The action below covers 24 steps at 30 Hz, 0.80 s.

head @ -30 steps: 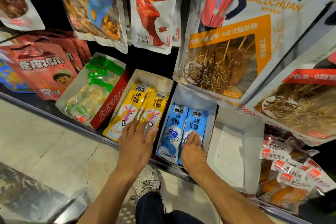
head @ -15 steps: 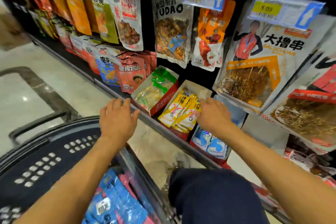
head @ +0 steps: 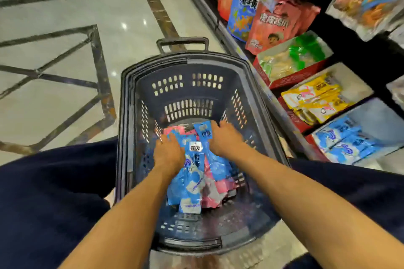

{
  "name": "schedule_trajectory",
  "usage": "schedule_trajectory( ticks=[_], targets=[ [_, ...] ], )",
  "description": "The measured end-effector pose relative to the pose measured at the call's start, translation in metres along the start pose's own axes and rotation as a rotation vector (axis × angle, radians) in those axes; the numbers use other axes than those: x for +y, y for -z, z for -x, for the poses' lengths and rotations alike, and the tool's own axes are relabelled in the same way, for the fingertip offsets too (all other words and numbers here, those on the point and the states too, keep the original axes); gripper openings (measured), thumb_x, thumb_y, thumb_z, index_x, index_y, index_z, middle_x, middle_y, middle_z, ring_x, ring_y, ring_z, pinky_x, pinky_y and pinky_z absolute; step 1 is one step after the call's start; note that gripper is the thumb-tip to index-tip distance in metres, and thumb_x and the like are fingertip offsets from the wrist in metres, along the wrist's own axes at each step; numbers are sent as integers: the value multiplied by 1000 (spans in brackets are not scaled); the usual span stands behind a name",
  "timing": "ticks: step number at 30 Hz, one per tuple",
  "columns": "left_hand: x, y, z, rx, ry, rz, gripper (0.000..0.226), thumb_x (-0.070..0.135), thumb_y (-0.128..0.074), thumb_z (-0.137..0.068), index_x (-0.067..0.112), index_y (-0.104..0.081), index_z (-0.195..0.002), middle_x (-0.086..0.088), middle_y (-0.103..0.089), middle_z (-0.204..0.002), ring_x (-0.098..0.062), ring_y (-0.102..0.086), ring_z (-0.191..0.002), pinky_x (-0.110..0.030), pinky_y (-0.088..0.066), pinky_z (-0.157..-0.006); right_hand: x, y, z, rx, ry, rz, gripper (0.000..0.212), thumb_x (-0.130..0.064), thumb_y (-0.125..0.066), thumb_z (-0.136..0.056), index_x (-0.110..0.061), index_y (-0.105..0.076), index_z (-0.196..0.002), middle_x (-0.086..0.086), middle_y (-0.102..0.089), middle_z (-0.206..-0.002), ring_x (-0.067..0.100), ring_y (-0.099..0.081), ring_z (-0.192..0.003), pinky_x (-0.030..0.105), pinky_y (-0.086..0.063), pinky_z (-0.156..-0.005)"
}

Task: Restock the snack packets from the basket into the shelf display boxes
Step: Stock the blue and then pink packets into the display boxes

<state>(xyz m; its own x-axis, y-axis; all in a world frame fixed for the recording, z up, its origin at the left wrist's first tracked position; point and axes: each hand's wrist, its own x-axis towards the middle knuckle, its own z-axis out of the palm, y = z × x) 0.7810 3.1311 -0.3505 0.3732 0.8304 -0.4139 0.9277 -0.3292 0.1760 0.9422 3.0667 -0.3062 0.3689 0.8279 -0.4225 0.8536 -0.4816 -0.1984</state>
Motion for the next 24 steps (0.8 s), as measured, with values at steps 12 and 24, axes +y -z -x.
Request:
schedule_trajectory(
  ticks=[12, 24],
  targets=[
    [-1, -121, -44, -252, 577, 537, 150, 63, -82, -65, 13, 28, -153, -32, -16, -155, -46, -23, -143, -54, -31, -111, 9, -152, -59, -200, -248, -222, 86, -30, -58, -92, -15, -2, -156, 18, -11, -158, 38, -23, -142, 43, -27, -113],
    [-16, -138, -55, -180, 527, 405, 132, 39, -81, -73, 17, 19, -157, -23, -38, -140, -41, -50, -122, -49, -46, -97, 13, -183, -70, -215, -209, -255, 97, -11, -58, -85, -20, 8, -156, 23, -26, -154, 40, -40, -133, 41, -38, -107]
  ],
)
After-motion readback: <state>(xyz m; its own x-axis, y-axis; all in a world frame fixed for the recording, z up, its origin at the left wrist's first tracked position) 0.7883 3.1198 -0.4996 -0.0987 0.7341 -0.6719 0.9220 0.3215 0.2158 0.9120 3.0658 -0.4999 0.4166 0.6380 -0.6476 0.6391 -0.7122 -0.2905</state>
